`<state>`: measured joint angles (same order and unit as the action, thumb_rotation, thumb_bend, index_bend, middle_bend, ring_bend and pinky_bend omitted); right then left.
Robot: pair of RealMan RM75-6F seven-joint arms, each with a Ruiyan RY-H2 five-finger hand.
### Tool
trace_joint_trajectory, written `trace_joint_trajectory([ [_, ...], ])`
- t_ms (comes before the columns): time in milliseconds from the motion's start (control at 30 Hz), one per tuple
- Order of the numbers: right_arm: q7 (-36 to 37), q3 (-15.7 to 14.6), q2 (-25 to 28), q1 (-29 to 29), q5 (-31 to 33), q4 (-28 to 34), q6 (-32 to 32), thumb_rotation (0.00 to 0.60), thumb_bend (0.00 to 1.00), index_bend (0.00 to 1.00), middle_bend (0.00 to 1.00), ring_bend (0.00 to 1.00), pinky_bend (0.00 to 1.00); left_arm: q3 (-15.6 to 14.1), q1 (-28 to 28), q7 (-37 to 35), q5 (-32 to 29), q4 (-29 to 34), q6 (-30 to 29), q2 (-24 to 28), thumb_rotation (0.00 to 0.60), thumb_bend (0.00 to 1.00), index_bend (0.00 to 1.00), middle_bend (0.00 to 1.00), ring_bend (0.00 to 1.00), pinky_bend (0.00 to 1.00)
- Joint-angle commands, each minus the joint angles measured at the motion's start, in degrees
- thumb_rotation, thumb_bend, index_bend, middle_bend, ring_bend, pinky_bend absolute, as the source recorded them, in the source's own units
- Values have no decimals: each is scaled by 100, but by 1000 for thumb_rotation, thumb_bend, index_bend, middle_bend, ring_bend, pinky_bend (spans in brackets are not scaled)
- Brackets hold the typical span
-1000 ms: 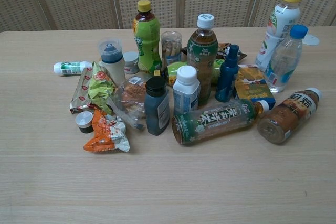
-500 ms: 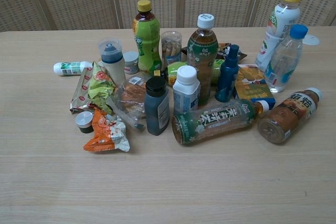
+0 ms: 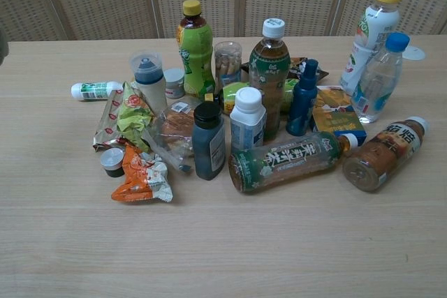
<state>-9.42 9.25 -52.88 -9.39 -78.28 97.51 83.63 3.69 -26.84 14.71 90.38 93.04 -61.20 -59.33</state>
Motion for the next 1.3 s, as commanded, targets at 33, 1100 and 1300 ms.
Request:
trace_joint_trajectory([
  [33,21,3,9,15,6,-15,13,511,26,0,0,0,0,-6,-86,180,-57,47,96,-41,295,388,404,369,396,3],
  [1100,203,23,78,185,-14,-128,195,513,26,0,0,0,0,-378,-409,654,-132,-259,474,-1002,438,410,399,382,412,45],
  [1300,211,27,79,195,-20,-132,197,511,27,0,0,0,0,-444,-447,787,-110,-406,504,-1184,422,304,368,382,414,49],
])
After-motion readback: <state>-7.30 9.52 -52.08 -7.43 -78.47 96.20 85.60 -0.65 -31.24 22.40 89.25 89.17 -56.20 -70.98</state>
